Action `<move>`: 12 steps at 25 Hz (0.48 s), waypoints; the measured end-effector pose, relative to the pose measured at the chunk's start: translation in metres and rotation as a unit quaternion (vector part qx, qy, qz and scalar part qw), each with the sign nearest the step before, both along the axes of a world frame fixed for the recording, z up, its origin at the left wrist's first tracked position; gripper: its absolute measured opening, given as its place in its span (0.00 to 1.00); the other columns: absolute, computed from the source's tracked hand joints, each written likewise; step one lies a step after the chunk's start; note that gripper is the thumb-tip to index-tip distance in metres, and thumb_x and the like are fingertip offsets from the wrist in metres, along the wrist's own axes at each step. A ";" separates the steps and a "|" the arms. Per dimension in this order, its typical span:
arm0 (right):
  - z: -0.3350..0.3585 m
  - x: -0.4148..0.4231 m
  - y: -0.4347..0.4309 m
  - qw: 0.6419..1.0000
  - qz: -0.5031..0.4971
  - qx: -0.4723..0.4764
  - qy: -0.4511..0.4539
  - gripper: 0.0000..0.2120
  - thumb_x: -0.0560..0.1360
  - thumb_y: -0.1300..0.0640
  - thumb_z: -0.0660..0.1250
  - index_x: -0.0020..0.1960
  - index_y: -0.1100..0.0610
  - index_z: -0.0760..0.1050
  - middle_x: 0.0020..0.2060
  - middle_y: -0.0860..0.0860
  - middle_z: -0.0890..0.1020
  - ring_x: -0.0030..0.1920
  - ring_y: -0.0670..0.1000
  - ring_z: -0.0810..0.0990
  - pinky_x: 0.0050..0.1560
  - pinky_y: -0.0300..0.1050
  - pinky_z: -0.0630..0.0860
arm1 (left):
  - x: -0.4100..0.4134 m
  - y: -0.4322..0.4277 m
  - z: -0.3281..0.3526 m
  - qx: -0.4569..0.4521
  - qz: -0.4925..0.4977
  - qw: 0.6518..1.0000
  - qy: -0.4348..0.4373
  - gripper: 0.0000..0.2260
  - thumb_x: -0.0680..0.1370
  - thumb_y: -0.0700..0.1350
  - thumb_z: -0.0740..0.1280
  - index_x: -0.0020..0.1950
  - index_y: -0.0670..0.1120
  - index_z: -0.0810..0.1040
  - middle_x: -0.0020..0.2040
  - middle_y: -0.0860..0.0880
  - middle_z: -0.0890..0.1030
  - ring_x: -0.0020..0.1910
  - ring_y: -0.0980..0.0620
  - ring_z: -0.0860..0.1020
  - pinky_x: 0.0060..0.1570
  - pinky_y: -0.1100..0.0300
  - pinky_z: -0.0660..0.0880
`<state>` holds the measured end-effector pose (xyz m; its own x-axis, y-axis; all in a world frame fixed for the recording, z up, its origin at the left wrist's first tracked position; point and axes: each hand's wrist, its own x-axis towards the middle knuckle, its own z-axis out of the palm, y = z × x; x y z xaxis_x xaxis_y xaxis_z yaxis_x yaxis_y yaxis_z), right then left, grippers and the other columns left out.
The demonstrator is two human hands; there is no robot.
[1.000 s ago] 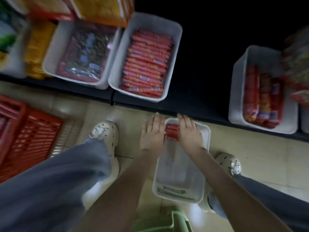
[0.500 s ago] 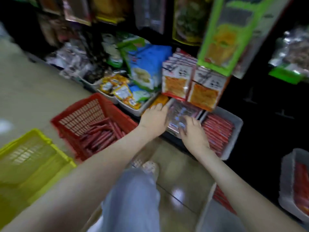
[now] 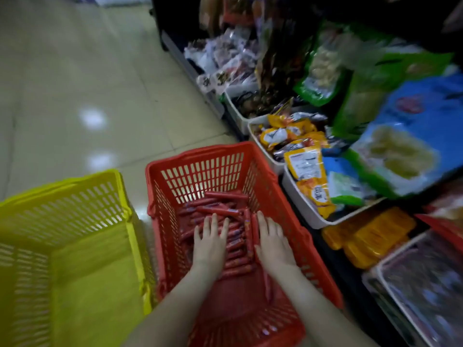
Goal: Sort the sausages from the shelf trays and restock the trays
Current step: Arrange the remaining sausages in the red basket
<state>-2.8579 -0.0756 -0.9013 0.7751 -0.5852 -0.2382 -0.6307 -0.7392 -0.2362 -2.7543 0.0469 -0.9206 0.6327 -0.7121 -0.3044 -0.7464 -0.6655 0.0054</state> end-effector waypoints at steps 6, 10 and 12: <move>-0.107 0.036 -0.014 0.989 -0.032 0.109 0.090 0.48 0.73 0.53 0.69 0.77 0.49 0.36 0.75 0.60 0.51 0.73 0.60 0.57 0.71 0.51 0.56 | 0.012 -0.008 -0.098 0.122 -0.054 0.990 0.048 0.29 0.82 0.45 0.52 0.77 0.55 0.39 0.77 0.40 0.39 0.77 0.41 0.42 0.73 0.43 0.47; -0.115 0.034 -0.010 0.993 -0.077 0.093 0.017 0.48 0.71 0.55 0.72 0.77 0.51 0.42 0.71 0.58 0.59 0.72 0.59 0.61 0.70 0.51 0.56 | 0.006 -0.010 -0.099 0.112 -0.067 0.991 0.021 0.26 0.82 0.46 0.53 0.78 0.56 0.45 0.77 0.38 0.48 0.75 0.38 0.49 0.71 0.44 0.54; -0.121 0.037 -0.012 0.987 -0.117 0.108 -0.007 0.46 0.69 0.55 0.73 0.76 0.56 0.46 0.69 0.59 0.65 0.71 0.58 0.63 0.69 0.51 0.56 | 0.005 -0.011 -0.099 0.094 -0.072 0.993 0.005 0.25 0.82 0.47 0.53 0.77 0.58 0.48 0.75 0.38 0.53 0.72 0.37 0.56 0.67 0.44 0.58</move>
